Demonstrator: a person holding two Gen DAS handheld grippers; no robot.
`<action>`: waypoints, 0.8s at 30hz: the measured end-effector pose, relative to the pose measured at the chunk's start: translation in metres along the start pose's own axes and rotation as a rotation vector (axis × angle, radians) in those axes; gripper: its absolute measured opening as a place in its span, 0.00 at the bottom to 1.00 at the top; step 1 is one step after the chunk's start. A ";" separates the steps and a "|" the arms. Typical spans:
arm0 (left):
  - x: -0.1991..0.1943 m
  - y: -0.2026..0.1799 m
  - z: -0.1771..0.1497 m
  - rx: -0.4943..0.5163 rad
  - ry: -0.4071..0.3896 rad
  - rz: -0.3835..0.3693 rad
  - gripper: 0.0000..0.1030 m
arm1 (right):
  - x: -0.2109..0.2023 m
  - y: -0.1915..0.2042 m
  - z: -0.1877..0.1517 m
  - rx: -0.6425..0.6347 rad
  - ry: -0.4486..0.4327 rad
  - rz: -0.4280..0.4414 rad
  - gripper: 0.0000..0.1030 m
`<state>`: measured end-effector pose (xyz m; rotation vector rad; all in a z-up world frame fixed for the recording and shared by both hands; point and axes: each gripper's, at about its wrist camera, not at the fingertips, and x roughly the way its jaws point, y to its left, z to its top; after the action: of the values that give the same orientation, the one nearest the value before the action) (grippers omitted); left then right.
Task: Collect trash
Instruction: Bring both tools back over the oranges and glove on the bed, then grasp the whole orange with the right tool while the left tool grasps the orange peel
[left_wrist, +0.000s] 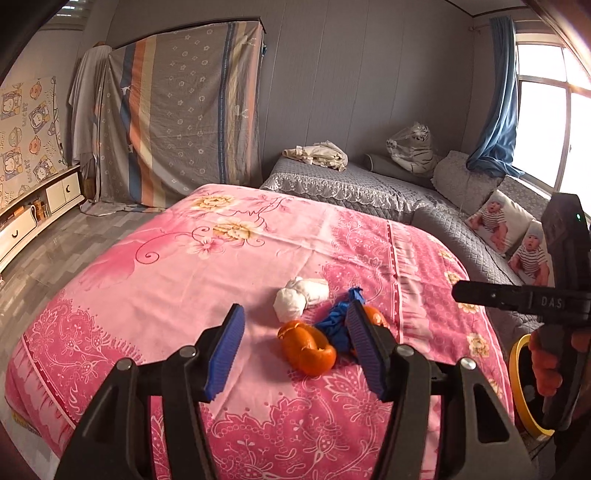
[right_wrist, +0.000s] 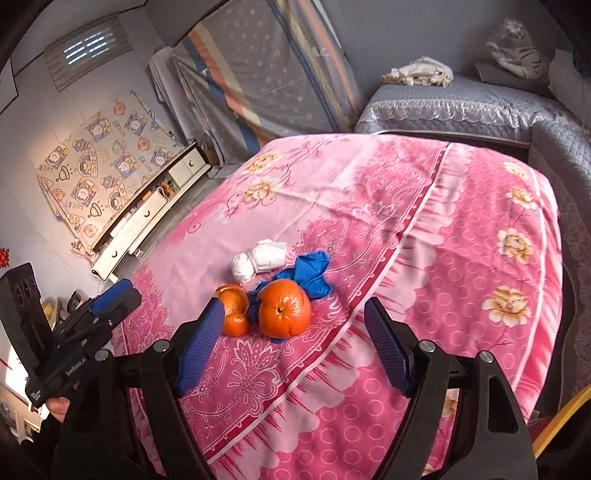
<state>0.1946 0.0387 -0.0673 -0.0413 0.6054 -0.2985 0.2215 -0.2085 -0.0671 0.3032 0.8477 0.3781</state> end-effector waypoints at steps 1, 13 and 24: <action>0.005 0.001 -0.005 0.004 0.017 -0.003 0.53 | 0.009 0.002 0.001 0.000 0.020 0.005 0.72; 0.062 0.004 -0.033 0.029 0.171 -0.066 0.53 | 0.074 0.002 0.006 0.020 0.164 0.036 0.72; 0.097 0.008 -0.031 -0.003 0.255 -0.104 0.53 | 0.097 -0.007 0.010 0.045 0.207 0.040 0.68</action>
<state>0.2551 0.0195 -0.1471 -0.0379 0.8588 -0.4070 0.2891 -0.1735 -0.1287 0.3270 1.0551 0.4332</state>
